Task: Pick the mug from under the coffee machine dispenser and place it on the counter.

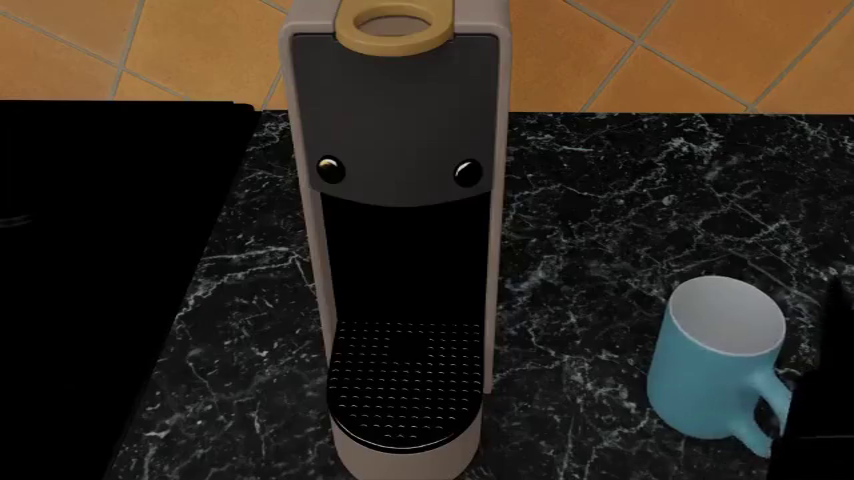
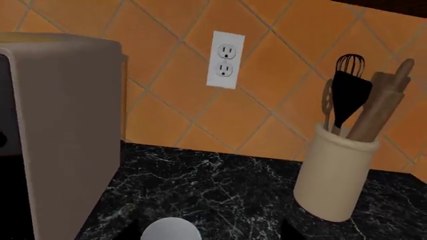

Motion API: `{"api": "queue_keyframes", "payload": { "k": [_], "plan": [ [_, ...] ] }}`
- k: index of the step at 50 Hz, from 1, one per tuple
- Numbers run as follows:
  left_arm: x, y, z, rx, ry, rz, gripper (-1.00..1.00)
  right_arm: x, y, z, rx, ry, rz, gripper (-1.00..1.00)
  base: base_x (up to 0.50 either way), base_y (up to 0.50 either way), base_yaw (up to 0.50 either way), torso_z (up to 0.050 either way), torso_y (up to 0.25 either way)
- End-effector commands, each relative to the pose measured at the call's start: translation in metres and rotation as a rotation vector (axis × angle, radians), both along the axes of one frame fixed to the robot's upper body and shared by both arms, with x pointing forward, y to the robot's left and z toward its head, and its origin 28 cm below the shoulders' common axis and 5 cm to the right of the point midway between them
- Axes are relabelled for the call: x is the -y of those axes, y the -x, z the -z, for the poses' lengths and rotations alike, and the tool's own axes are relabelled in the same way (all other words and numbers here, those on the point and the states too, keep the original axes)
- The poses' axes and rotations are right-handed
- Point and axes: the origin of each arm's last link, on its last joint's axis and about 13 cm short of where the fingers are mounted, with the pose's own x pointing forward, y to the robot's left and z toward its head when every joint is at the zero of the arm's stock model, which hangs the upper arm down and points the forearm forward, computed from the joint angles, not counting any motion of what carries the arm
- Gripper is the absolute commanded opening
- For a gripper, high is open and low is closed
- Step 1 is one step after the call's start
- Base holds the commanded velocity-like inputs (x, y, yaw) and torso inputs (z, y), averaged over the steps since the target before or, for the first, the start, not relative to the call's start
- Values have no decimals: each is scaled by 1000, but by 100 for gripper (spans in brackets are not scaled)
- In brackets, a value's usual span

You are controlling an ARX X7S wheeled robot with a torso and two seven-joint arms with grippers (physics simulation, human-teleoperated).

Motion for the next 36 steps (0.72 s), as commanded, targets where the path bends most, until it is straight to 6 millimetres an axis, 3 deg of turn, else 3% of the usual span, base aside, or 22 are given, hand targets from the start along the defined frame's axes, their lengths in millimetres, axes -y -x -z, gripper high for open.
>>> {"api": "queue_keyframes", "payload": {
  "k": [1, 11, 20, 36],
  "plan": [
    [-2, 3, -1, 8, -5, 7, 100, -13, 10, -21, 94, 29, -35, 100, 0, 0, 0, 0, 0],
    [-6, 17, -9, 42, -21, 5, 100, -24, 18, -35, 163, 27, -68, 100, 0, 0, 0, 0, 0],
    [-15, 33, -22, 79, -38, -10, 100, -42, 17, -35, 168, 29, -150, 100, 0, 0, 0, 0, 0],
    [-28, 45, -25, 86, -58, -61, 100, -48, 28, -45, 197, 52, -176, 100, 0, 0, 0, 0, 0]
  ]
}}
